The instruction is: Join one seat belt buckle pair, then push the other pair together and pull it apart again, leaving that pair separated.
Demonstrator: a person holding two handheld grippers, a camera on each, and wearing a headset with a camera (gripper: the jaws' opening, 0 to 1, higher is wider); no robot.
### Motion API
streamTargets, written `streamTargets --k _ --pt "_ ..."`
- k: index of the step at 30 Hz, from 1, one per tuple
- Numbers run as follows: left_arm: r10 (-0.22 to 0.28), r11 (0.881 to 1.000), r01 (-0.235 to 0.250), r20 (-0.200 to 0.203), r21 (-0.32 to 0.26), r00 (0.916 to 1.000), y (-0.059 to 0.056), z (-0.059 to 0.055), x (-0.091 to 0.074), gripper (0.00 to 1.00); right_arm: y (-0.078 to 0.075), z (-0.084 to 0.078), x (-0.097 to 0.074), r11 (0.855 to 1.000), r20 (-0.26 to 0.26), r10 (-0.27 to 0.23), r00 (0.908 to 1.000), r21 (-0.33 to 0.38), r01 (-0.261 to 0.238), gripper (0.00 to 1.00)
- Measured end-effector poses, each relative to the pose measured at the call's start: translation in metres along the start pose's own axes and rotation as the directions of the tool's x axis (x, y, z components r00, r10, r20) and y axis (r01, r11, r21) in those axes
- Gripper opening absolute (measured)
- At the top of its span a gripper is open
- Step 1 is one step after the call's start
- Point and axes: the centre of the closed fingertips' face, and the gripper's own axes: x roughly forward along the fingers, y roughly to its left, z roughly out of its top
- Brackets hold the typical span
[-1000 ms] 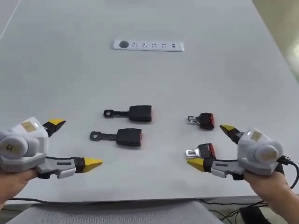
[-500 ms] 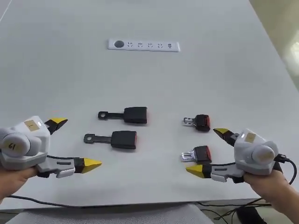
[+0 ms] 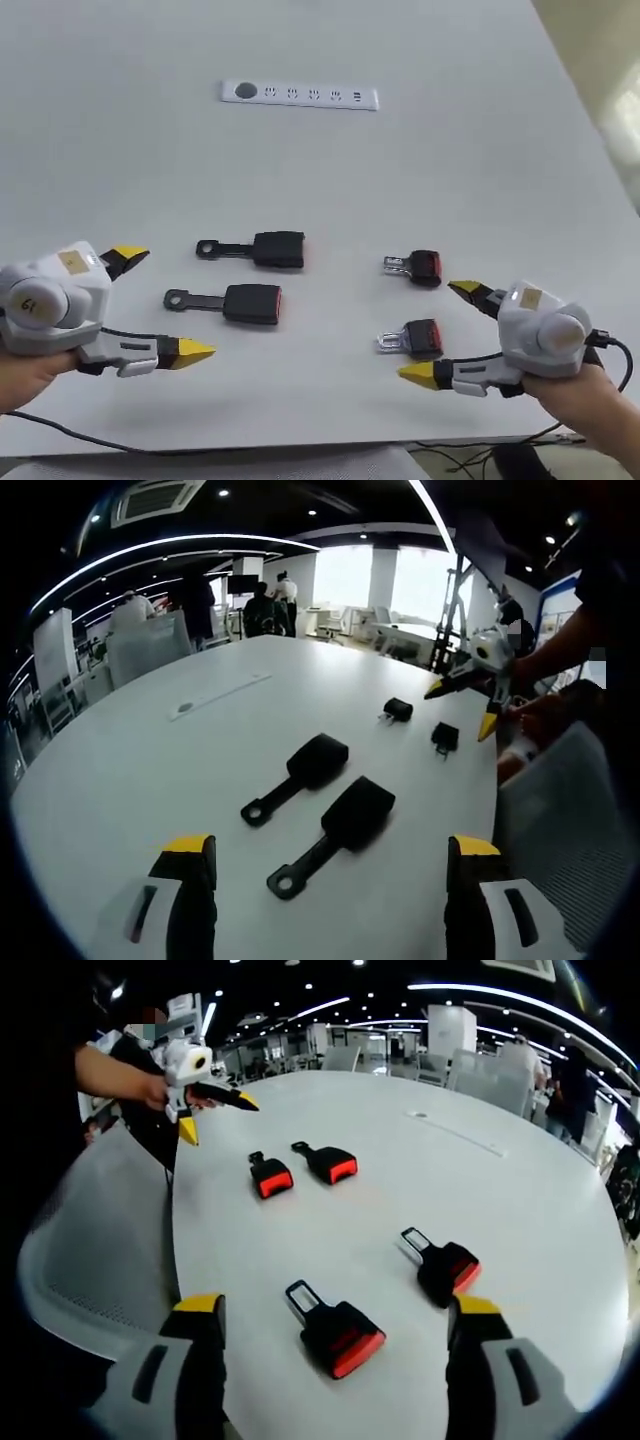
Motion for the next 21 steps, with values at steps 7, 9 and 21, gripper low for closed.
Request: streamTargets --k 7,9,21 --pt "-0.014 1.0 0.014 -0.007 0.008 0.9999 0.001 0.003 0.006 0.98 0.0 0.001 0.002 1.0 0.001 0.012 0.9999 -0.005 -0.012 0.92" --pt "-0.021 1.0 0.021 -0.012 0.012 0.9997 0.0 0.002 0.007 0.98 -0.002 0.001 0.003 1.0 -0.001 0.02 0.9998 -0.01 -0.02 0.93" --pt "-0.097 0.989 0.106 -0.088 0.105 0.9914 -0.006 -0.008 0.023 0.96 0.005 -0.013 0.006 0.984 -0.097 0.124 0.9876 -0.116 -0.135 0.86"
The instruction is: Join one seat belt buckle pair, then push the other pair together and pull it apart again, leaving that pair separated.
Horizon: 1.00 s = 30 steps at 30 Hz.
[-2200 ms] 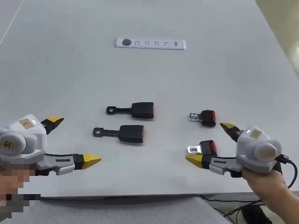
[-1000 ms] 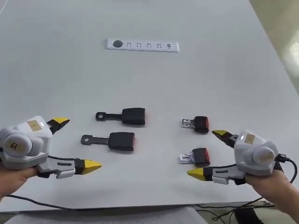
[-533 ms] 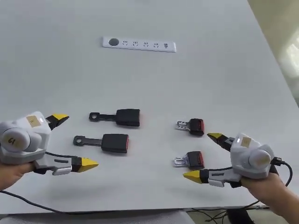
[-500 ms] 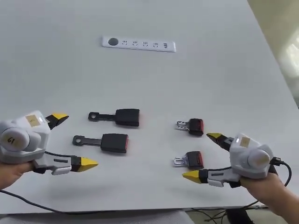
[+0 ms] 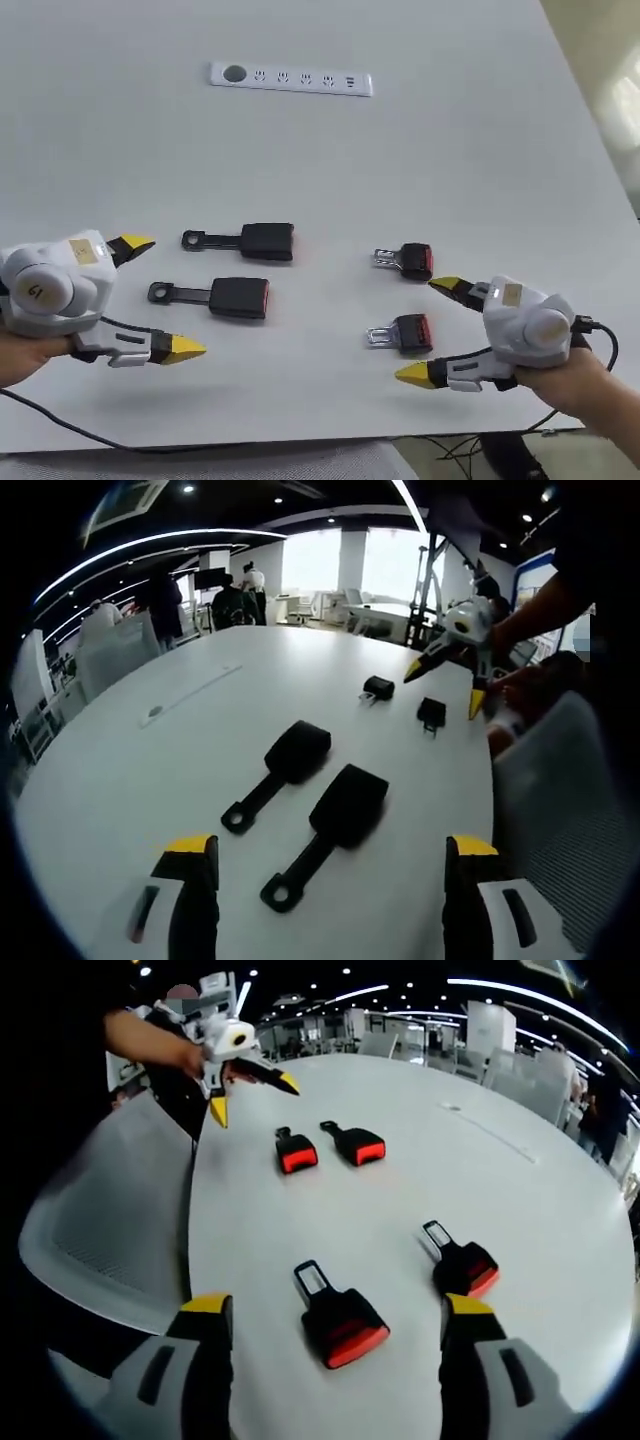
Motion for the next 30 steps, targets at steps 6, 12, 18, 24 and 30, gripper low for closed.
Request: streamTargets --k 6,12,18,24,30 --pt "-0.052 0.996 0.055 -0.036 0.064 0.998 -0.004 0.0 0.011 0.9 -0.002 -0.007 0.0 0.999 -0.023 0.039 0.999 0.0 -0.039 0.82" --pt "-0.09 0.987 0.098 -0.069 0.127 0.9936 -0.007 0.0 0.025 0.87 -0.004 -0.011 0.001 0.996 -0.058 0.082 0.9949 -0.026 -0.084 0.77" --pt "-0.116 0.979 0.13 -0.097 0.155 0.9885 -0.006 -0.003 0.037 0.84 -0.009 -0.017 0.002 0.993 -0.083 0.11 0.9905 -0.042 -0.113 0.73" --pt "-0.146 0.965 0.172 -0.137 0.198 0.9797 -0.004 -0.007 0.05 0.79 -0.012 -0.024 0.003 0.987 -0.109 0.128 0.9857 -0.079 -0.137 0.62" --pt "-0.192 0.946 0.229 -0.173 0.231 0.966 -0.009 -0.013 0.061 0.69 -0.009 -0.029 0.007 0.977 -0.151 0.16 0.9754 -0.119 -0.179 0.54"
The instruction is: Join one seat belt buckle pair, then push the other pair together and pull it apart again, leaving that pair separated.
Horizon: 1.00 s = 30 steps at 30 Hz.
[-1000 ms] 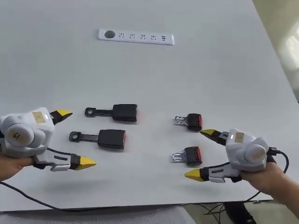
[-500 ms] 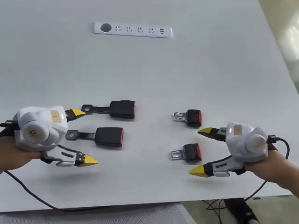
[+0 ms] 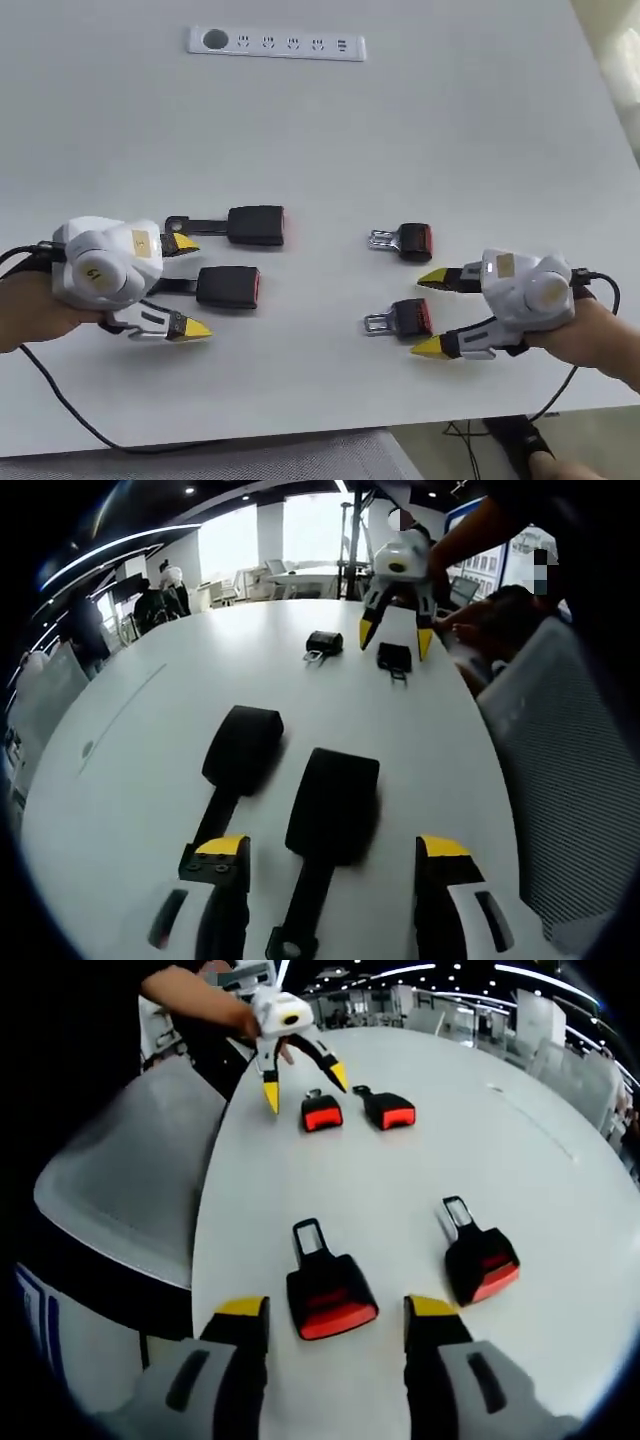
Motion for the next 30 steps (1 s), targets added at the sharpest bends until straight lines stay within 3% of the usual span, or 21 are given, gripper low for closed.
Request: streamTargets --k 3,18,22,30 --pt "-0.008 1.0 0.009 -0.01 0.022 0.9999 0.001 0.0 0.004 0.68 0.005 -0.001 0.002 0.999 -0.014 0.036 0.9993 0.022 -0.036 0.48" --pt "-0.035 0.997 0.036 -0.014 0.072 0.9993 0.005 0.002 0.014 0.48 -0.004 0.0 0.003 0.998 -0.019 0.016 0.9997 -0.06 -0.017 0.36" --pt "-0.047 0.994 0.048 -0.012 0.1 0.9988 0.003 0.004 0.015 0.36 -0.005 0.0 0.003 0.999 -0.015 0.016 0.9998 -0.048 -0.017 0.36" --pt "-0.05 0.99 0.053 -0.025 0.128 0.9984 0.005 0.003 0.013 0.35 -0.007 0.001 0.004 1.0 0.009 -0.019 0.9998 0.009 0.019 0.34"
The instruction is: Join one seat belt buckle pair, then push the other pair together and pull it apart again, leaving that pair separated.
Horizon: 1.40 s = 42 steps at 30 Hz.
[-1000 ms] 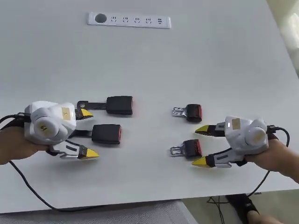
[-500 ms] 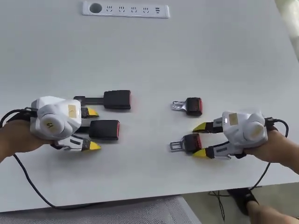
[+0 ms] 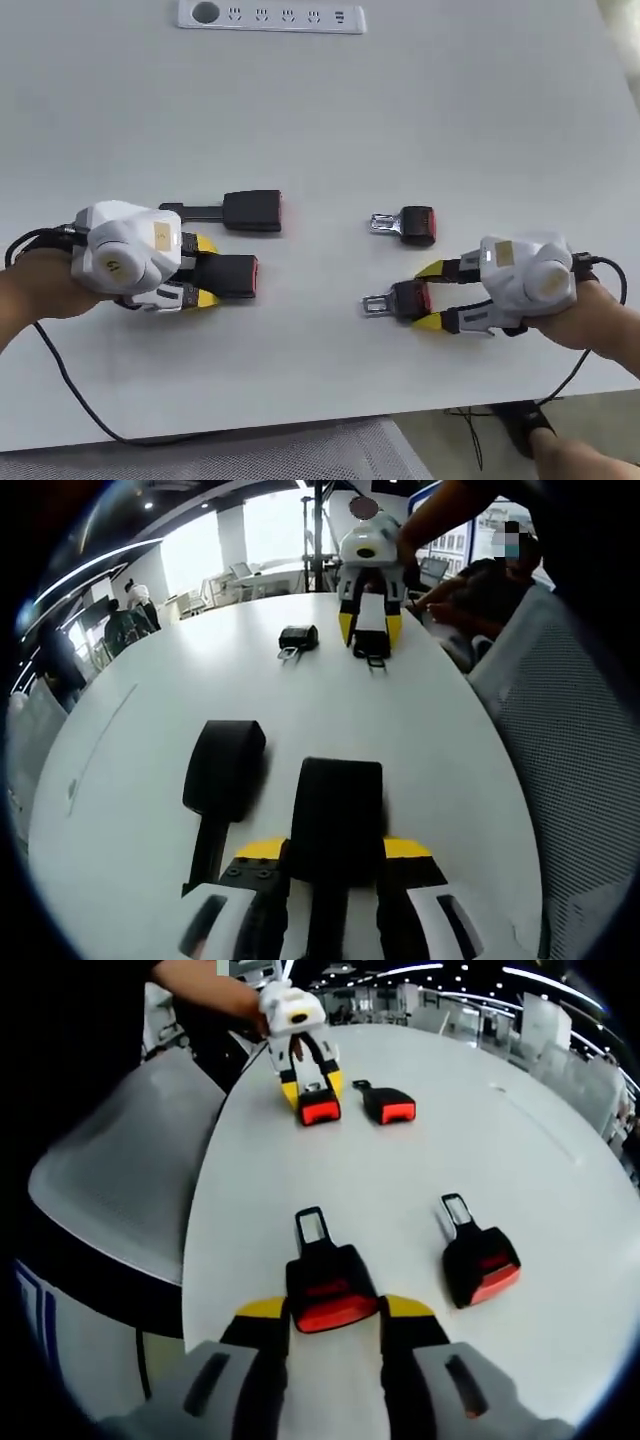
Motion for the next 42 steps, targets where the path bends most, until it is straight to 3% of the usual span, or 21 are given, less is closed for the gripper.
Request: streamTargets --k 12,31,42 --pt "-0.003 1.0 0.003 -0.027 0.01 0.9996 -0.001 -0.001 0.001 0.34 -0.001 0.003 0.003 0.997 0.029 -0.056 0.998 0.054 0.055 0.34" --pt "-0.009 1.0 0.011 -0.06 0.021 0.9982 -0.001 -0.002 0.003 0.33 -0.009 0.048 0.038 0.995 0.064 -0.076 0.995 0.064 0.072 0.33" --pt "-0.01 1.0 0.011 -0.072 0.021 0.9973 -0.001 -0.002 0.003 0.33 -0.008 0.078 0.06 0.996 0.048 -0.08 0.9957 0.048 0.077 0.33"
